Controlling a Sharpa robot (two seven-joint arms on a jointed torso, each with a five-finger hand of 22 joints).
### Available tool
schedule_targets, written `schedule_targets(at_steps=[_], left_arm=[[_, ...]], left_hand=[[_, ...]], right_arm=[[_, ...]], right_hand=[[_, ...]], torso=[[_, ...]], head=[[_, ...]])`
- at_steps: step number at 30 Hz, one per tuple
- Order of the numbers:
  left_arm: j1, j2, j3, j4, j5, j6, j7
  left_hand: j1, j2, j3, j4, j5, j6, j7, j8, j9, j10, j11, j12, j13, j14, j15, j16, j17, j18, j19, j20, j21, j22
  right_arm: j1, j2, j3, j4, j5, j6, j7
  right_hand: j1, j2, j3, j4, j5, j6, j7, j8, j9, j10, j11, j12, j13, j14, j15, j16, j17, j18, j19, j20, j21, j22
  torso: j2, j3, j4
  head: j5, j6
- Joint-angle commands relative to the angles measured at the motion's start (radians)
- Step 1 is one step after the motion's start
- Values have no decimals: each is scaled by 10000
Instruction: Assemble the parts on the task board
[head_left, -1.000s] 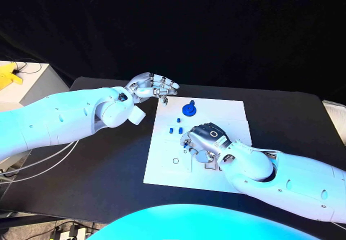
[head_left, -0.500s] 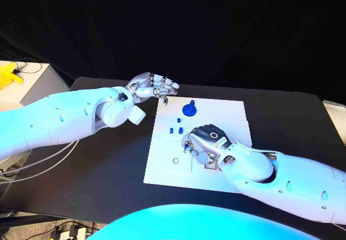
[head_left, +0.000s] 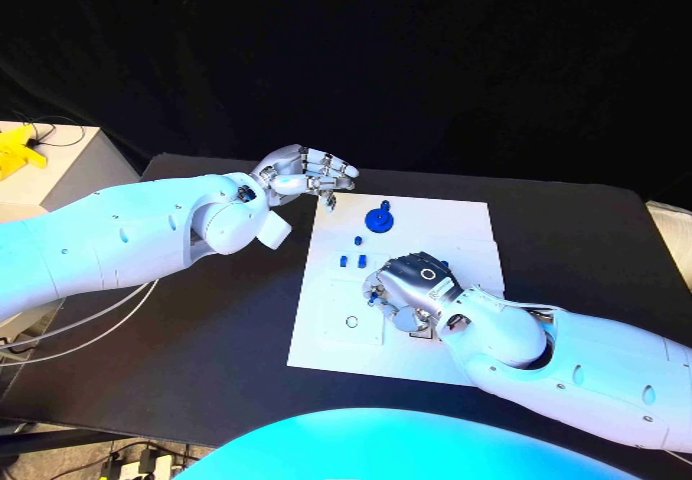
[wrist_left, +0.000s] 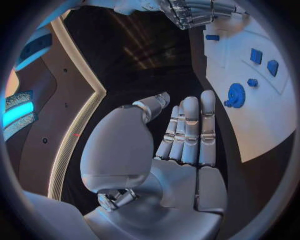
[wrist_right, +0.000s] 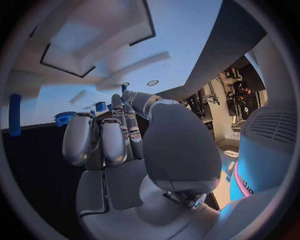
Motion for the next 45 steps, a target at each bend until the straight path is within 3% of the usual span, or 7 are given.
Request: schedule_targets(at_steps=[1,31,45], left_arm=[[-2,22,9,9,76,177,46],[-2,21,9,-45,77,252,-13],[-2,8,8,-8,80,258,-34]], left_hand=[[97,18,-85,2,26,-56,11,11,-13,-93,-6,38,-11,-21,38,17,12,54,13,37,-35,-9],[87,12,-120,27,25,-60,12,37,-14,-125,1,51,-12,-39,47,19,17,59,-3,49,-76,-39],[87,12,-120,27,25,-60,12,37,-14,-125,1,51,-12,-39,47,19,17,59,-3,49,-76,-39]], right_arm=[[-17,-5,-7,2,-128,177,7],[-59,-22,-20,49,-101,262,-14],[-65,130,-61,-173,35,773,56]], right_hand=[[30,98,37,-3,30,62,32,38,16,362,-271,56,8,250,-84,-14,7,-139,60,16,47,19],[22,96,45,-11,34,62,32,44,26,370,-272,55,9,251,-84,-11,3,-145,71,16,74,51],[-283,-27,-87,34,9,-81,75,68,147,206,-216,-7,-36,196,-33,-101,-224,-84,-98,59,-170,-203]], torso=[[2,0,0],[-1,2,-7],[12,-1,5]], head=[[1,2],[9,2],[-14,2]])
